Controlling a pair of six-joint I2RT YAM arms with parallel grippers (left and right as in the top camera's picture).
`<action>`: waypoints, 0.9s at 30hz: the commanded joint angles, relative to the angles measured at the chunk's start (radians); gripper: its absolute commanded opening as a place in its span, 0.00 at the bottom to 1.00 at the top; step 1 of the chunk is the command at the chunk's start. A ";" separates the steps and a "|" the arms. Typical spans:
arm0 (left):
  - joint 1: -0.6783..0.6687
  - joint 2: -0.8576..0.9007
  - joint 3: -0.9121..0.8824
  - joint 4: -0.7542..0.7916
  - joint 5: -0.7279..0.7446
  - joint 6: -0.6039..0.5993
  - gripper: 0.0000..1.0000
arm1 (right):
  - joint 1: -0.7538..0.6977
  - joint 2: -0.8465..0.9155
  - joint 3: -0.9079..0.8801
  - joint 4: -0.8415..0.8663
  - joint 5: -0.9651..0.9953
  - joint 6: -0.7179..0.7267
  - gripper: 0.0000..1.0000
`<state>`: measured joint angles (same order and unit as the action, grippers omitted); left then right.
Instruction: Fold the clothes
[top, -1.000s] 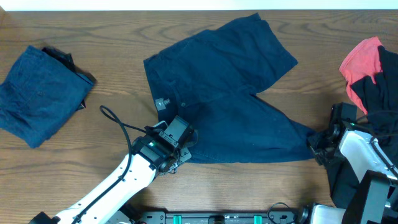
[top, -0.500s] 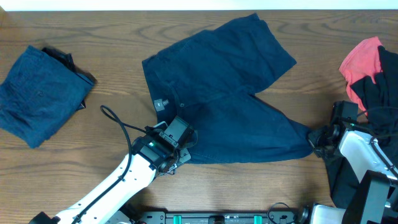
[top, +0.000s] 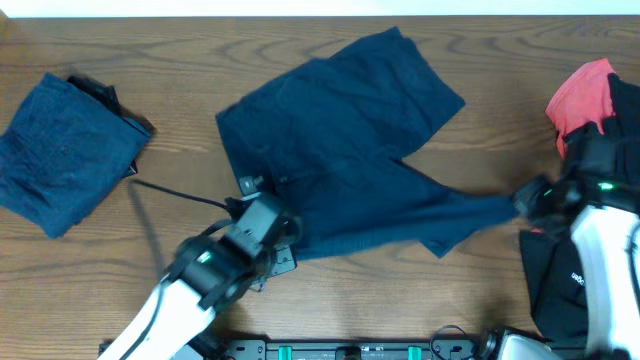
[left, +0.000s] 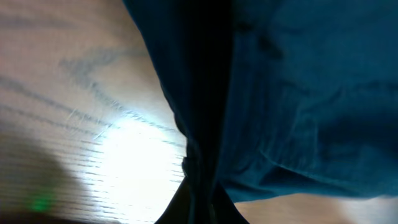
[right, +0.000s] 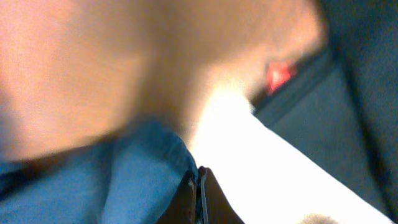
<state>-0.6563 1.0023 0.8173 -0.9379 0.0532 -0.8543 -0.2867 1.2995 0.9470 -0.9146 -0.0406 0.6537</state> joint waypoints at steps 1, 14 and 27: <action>0.005 -0.131 0.051 -0.051 -0.016 0.070 0.06 | -0.039 -0.113 0.170 -0.049 0.018 -0.094 0.01; 0.005 -0.448 0.064 -0.047 -0.427 0.056 0.06 | 0.020 -0.190 0.488 0.084 -0.127 -0.331 0.01; 0.006 -0.087 0.064 0.212 -0.344 0.053 0.06 | 0.250 0.110 0.488 0.318 -0.121 -0.363 0.01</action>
<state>-0.6537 0.8494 0.8768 -0.7513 -0.4004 -0.8074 -0.0494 1.3830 1.4261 -0.5892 -0.1776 0.3172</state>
